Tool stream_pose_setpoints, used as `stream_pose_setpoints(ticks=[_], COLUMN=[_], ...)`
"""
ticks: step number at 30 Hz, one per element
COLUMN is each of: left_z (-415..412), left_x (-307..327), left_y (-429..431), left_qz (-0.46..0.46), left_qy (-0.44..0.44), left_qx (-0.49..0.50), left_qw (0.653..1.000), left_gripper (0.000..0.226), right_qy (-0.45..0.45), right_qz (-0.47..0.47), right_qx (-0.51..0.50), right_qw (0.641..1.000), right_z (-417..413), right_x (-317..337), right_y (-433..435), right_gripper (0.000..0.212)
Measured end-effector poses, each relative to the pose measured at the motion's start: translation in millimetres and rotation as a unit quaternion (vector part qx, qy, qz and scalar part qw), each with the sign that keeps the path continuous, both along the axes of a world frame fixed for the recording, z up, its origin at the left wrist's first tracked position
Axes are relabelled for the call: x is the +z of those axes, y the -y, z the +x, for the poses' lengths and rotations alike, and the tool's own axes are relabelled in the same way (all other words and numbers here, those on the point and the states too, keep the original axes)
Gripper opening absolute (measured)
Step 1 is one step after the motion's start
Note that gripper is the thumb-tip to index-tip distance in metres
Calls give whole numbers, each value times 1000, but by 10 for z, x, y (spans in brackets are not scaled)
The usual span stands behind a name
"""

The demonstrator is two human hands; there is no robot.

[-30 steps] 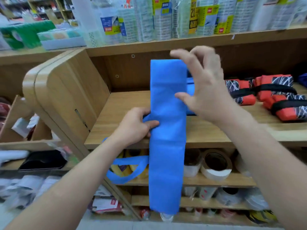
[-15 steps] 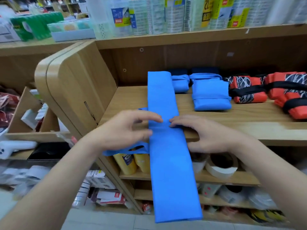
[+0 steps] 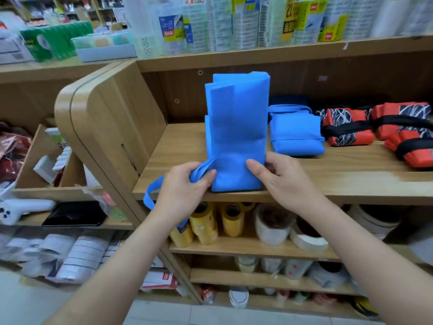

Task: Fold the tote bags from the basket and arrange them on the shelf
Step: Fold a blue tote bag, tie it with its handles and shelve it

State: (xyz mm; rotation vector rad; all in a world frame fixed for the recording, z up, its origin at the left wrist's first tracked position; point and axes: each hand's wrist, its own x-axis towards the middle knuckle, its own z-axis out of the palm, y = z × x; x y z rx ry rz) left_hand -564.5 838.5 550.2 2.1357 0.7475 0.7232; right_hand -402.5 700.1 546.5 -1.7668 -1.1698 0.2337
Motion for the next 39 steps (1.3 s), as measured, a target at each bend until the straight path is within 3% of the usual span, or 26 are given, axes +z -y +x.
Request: stream_pose_setpoints(ticks=[1, 3, 7, 9, 12, 13, 15, 16, 18, 21, 25, 29, 31, 33, 35, 39], left_z=[14, 10, -24, -68, -116, -116, -67, -32, 25, 23, -75, -208, -253, -252, -191, -9], left_x=[-24, -11, 77, 108, 135, 137, 98, 54, -64, -107, -77, -52, -25, 13, 49, 64], left_y=[43, 117, 252, 291, 244, 233, 193, 161, 71, 25, 55, 10, -22, -24, -16, 10], left_qz=[5, 14, 37, 122, 394, 456, 507, 503, 465, 434, 434, 355, 252, 113, 19, 5], left_qy=[-6, -4, -37, -73, -70, -84, -188, -239, -276, -238, -181, -185, -150, -91, -24, 48], left_qx=[25, 68, 97, 86, 30, -8, -80, -99, -127, -137, -168, -195, -209, -192, -147, -54], left_qw=[1000, 998, 994, 986, 916, 886, 837, 825, 831, 858, 866, 895, 933, 971, 989, 997], left_gripper=[16, 4, 29, 39, 38, 37, 56, 70, 85, 80, 72, 83, 81, 65, 48, 25], right_qy=[-1, 22, 56, 61, 71, 71, 70, 66, 56, 55, 86, -4, -117, -235, -290, -338], right_qz=[2, -2, -17, -45, -84, -93, -105, -110, -124, -127, -151, -138, -70, 4, 41, 69], right_qx=[-18, -59, -105, -114, -104, -99, -92, -87, -72, -64, -84, -77, -85, -59, -19, 31], right_qw=[1000, 998, 993, 991, 989, 988, 988, 988, 988, 988, 981, 987, 987, 970, 956, 938], right_z=[11, -34, -63, -43, -21, -15, 20, 34, 39, 35, 67, 69, 76, 72, 56, -12], right_x=[-30, -16, -8, -23, 7, 24, 37, 43, 58, 88, 174, 268, 244, 171, 146, 275], right_y=[-27, -58, -146, -175, -222, -239, -271, -277, -272, -231, -338, -553, -620, -649, -632, -524], right_gripper=[18, 38, 56, 65, 66, 65, 64, 63, 58, 57, 85, 94, 80, 49, 33, 33])
